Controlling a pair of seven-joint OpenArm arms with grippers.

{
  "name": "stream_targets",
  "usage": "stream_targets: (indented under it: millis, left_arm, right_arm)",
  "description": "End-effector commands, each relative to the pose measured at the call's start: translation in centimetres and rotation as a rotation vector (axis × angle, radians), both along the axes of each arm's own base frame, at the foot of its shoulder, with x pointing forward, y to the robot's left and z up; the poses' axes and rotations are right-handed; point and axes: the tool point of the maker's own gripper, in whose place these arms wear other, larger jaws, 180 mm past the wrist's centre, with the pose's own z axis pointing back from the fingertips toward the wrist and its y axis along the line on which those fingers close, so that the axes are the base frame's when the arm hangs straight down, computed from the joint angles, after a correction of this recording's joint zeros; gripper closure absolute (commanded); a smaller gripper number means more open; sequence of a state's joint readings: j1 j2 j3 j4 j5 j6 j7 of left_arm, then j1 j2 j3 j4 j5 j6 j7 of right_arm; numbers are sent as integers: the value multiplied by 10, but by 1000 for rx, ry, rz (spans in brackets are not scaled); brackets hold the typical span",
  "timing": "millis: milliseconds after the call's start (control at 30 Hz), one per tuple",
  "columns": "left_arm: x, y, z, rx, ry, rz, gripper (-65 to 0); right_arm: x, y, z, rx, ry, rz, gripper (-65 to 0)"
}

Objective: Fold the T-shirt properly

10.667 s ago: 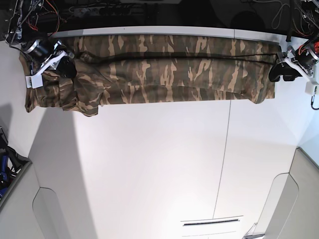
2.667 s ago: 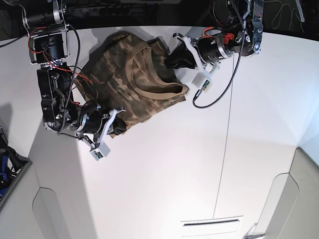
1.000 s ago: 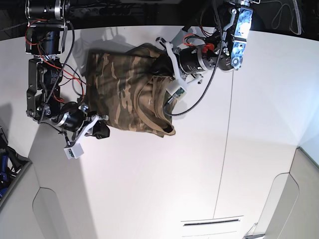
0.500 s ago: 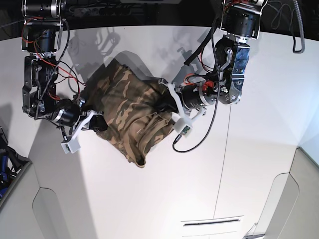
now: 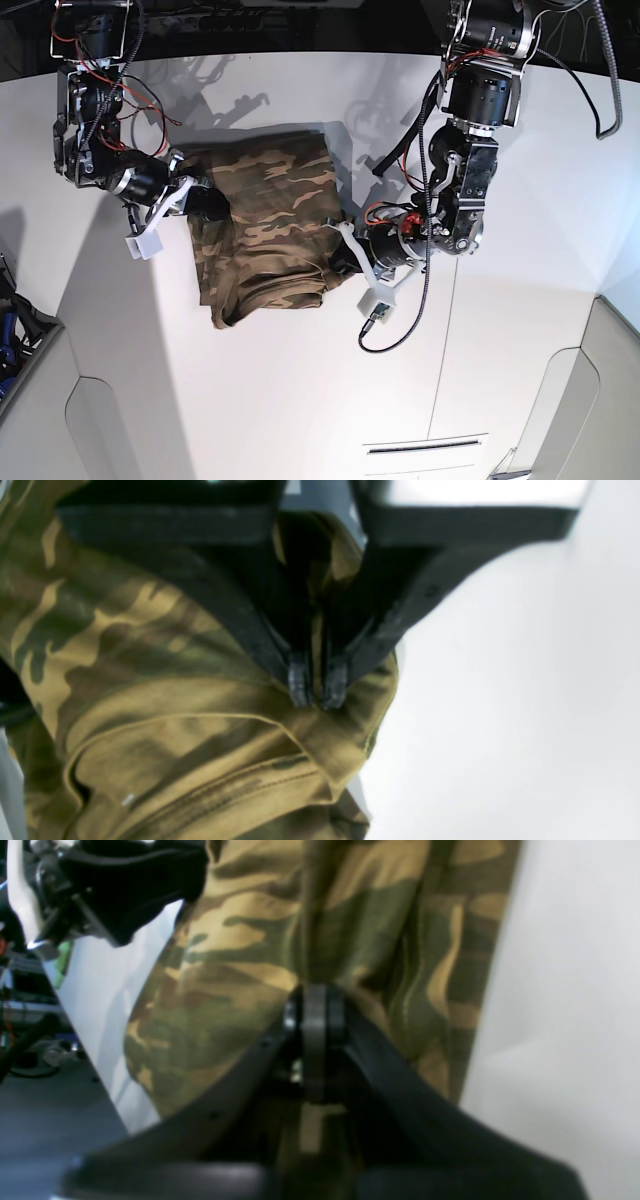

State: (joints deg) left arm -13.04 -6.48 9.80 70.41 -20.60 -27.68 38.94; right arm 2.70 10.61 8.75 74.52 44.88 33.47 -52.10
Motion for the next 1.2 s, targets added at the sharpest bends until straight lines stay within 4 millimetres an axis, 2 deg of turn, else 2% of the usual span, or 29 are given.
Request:
stream_targets:
  millis: [0,167,300,467,633,733,833,933,1167]
  left_arm:
    - [7,3,5,19,-11,3,-56]
    - [4,0,5,-2,8,2,-56]
    - [5,-5,13,-42,8,1,-56]
    - [5,-1,34,-19,-37,-20,-56]
    - [-18,12,47,17,-91,-40,-56]
    - [-40,18,54,40,-120,-62,-56]
    - [-72,23,59,60,-132,-70,-56]
    - [-108,31,64,80,-123,-78,-56]
    - [-188,45,68,112,-34,-79,-56]
  right_arm:
    - [-1,3,3,2,-9,14,0]
    - [-19,18,-3,36,17,20,0]
    - [-20,17,4,29,-9,17,0]
    - [-8,-6,23,-59,-82,-9,0]
    - [-4,-38,43,-142,-118,-29,0]
    - [-7,-62,50,-190,-131,-45,0]
    - [-22,-81,53,-195,-120,-46,0]
    - [-48,-88,52,-185,-83,-19,0]
    - [-122,-88,44,-196,48,95,0]
